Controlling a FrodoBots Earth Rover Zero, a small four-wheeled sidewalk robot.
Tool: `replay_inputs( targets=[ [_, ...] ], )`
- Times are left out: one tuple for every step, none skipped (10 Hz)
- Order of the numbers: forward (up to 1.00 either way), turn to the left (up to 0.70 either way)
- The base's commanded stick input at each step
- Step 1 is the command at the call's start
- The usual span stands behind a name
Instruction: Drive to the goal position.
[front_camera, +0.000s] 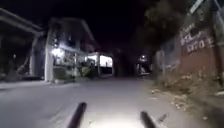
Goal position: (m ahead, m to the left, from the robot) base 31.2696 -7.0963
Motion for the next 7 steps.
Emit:
replay_inputs(
  targets=[
    [1.0,0.02],
    [1.0,0.02],
    [1.0,0.02],
    [1.0,0.02],
    [1.0,-0.29],
    [1.0,-0.38],
    [1.0,-0.34]
  ],
)
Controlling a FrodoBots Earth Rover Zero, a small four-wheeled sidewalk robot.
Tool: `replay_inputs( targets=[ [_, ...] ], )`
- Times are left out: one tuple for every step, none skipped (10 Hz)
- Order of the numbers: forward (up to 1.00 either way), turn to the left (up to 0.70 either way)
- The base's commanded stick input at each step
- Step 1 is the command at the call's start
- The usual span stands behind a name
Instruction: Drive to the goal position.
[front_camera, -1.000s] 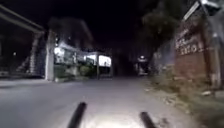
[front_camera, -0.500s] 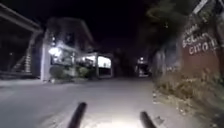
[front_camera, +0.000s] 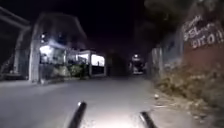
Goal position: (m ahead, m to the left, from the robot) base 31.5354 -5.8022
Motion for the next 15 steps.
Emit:
replay_inputs(
  targets=[
    [1.0,-0.01],
    [1.0,0.02],
    [1.0,0.02],
    [1.0,0.02],
    [1.0,0.02],
    [1.0,0.02],
    [1.0,-0.03],
    [1.0,-0.28],
    [1.0,-0.37],
    [1.0,0.02],
    [1.0,0.02],
    [1.0,0.02],
    [1.0,0.02],
    [1.0,0.02],
    [1.0,0.02]
  ],
)
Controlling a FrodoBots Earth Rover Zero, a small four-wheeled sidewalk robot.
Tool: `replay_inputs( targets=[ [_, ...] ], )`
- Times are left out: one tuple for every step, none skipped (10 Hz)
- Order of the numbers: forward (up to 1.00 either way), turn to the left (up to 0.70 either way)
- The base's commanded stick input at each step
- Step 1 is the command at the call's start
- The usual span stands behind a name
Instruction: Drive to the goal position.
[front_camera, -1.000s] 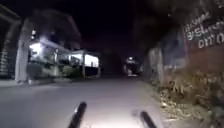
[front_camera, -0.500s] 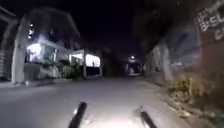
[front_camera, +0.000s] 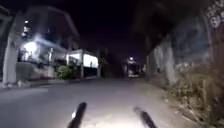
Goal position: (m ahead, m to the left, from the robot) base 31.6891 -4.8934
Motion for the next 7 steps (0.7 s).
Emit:
replay_inputs(
  targets=[
    [1.0,-0.2],
    [1.0,-0.38],
    [1.0,-0.38],
    [0.87,-0.33],
    [0.0,0.0],
    [0.0,0.0],
    [0.0,0.0]
  ],
)
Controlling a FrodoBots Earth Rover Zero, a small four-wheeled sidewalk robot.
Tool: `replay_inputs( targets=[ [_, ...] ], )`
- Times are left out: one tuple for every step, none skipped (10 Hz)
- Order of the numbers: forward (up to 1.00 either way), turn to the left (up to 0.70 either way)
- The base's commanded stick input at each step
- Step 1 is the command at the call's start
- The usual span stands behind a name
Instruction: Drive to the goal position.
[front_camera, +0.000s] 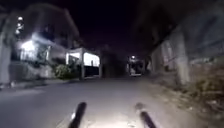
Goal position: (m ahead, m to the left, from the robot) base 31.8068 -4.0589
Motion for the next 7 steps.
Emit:
replay_inputs(
  targets=[
    [0.0,0.0],
    [0.0,0.0],
    [0.0,0.0],
    [0.0,0.0],
    [0.0,0.0],
    [0.0,0.0],
    [0.58,0.01]
  ],
)
